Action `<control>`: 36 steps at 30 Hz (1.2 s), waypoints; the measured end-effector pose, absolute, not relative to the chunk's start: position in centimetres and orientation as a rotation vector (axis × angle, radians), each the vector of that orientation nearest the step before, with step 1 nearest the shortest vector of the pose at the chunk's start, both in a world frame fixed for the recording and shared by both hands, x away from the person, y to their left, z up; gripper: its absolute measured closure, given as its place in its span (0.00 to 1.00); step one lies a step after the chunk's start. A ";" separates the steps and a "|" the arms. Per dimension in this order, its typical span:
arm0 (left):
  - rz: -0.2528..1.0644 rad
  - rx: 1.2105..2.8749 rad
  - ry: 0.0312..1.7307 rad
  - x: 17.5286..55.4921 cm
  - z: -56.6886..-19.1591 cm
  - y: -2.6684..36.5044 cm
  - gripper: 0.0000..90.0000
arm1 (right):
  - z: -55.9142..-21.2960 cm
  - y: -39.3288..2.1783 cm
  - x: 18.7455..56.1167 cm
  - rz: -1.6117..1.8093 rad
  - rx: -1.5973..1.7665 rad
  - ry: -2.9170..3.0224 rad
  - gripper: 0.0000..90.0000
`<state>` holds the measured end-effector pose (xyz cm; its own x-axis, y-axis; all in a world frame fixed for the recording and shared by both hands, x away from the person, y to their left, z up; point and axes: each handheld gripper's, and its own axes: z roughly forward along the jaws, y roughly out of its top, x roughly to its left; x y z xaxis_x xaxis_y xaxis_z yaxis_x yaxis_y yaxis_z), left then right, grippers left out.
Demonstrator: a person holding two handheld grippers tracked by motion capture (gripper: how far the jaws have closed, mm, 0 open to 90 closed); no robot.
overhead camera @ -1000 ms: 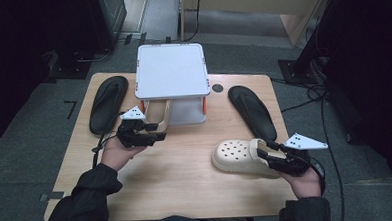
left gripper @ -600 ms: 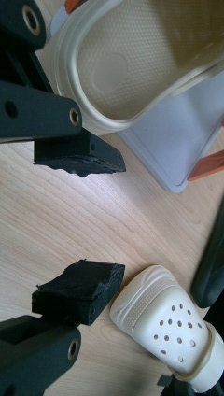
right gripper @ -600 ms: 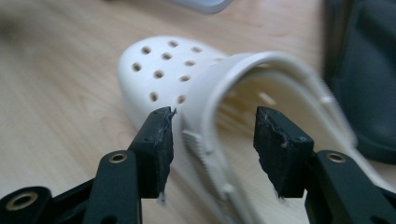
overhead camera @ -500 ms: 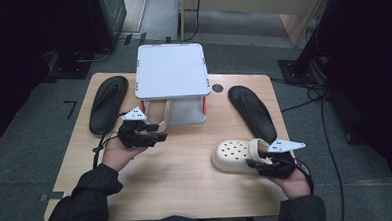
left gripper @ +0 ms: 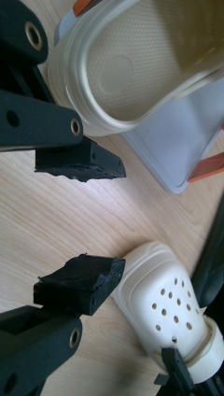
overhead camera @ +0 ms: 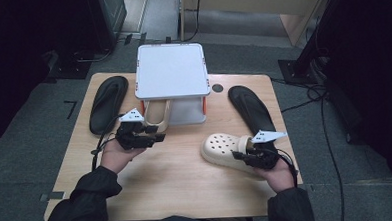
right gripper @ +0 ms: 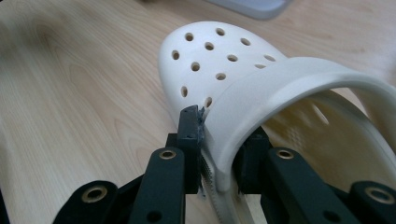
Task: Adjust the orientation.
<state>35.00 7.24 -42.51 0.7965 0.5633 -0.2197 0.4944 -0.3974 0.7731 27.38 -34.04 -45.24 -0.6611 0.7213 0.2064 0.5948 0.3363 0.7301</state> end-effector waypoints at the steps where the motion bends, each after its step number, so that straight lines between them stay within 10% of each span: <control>1: 0.095 2.066 0.783 35.0 -42.6 7.2 0.56 | -45.1 -33.6 27.6 1.233 1.201 2.440 0.84; 24: 0.083 2.078 0.770 34.4 -43.8 6.0 0.58 | -44.5 -26.4 31.0 1.303 1.076 2.492 0.87; 36: 0.054 2.083 0.764 34.3 -44.3 5.0 0.59 | -44.4 -27.6 30.6 1.313 1.074 2.455 0.68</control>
